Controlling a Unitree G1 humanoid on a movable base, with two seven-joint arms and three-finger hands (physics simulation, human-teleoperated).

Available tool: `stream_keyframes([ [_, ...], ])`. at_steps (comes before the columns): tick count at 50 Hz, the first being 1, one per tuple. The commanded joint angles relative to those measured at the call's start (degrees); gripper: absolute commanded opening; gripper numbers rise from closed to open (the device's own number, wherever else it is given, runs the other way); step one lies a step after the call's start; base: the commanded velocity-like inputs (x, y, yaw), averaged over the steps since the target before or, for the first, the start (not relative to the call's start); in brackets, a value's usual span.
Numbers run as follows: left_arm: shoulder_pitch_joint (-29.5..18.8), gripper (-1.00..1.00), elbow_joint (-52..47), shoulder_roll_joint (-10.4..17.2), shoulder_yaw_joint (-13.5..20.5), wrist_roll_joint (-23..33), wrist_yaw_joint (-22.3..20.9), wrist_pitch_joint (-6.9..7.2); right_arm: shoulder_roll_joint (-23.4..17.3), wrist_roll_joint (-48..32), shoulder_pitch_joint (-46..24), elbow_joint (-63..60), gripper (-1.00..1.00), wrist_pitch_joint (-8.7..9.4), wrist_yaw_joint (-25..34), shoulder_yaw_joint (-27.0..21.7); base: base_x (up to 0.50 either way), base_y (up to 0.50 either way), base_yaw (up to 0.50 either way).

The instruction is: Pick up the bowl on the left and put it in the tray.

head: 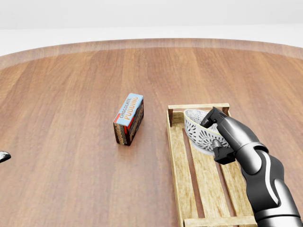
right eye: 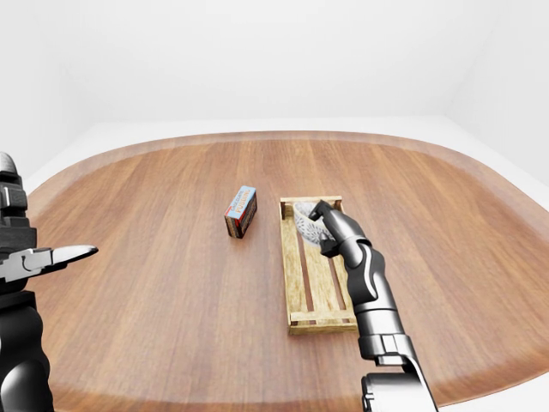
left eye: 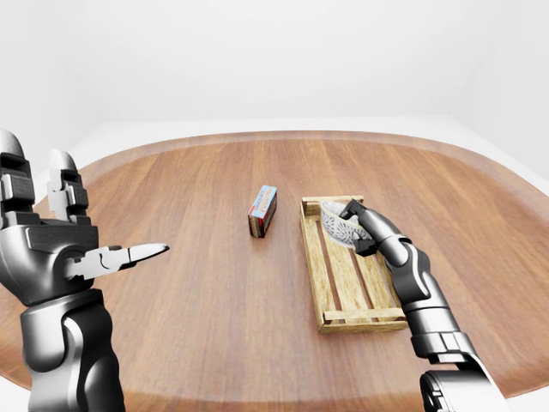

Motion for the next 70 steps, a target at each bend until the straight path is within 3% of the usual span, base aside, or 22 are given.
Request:
stream_keyframes([
  [1,-0.1,1.00,-0.2,0.1,0.1,-0.1,0.1,0.00,-0.1,0.2,0.3,4.6,-1.00,0.00,-2.6,-0.5,0.00,0.00,0.00],
  [16,-0.2,1.00,-0.2,0.2,0.1,-0.2,0.2,0.00,-0.2,1.0,0.3,6.5,-1.00,0.00,-3.1,-0.1,0.00,0.00,0.00],
  [17,1.3,1.00,1.7,-1.0,-0.7,1.2,-1.3,0.00,-0.2,1.0,0.2,7.1,-1.00,0.00,-3.5,0.0,0.00,0.00,0.00],
  [24,-0.2,1.00,-0.5,0.2,0.2,-0.3,0.2,0.00,-0.1,0.6,0.4,7.7,-1.00,0.00,-4.0,0.4,0.00,0.00,0.00],
  [50,-0.2,1.00,0.1,0.0,-0.3,0.2,0.0,0.00,0.5,-0.4,1.8,11.1,-1.00,0.00,-6.0,1.2,0.00,0.00,0.00],
  [56,-0.1,1.00,-0.1,-0.1,-0.5,0.4,0.0,0.00,0.5,-2.4,2.0,7.3,-1.00,0.00,-5.0,1.3,0.00,0.00,0.00],
  [70,0.1,1.00,-0.1,-0.2,-0.6,0.6,-0.3,0.00,2.2,-11.6,3.0,5.4,-1.00,0.00,-14.2,2.9,0.00,0.00,0.00],
])
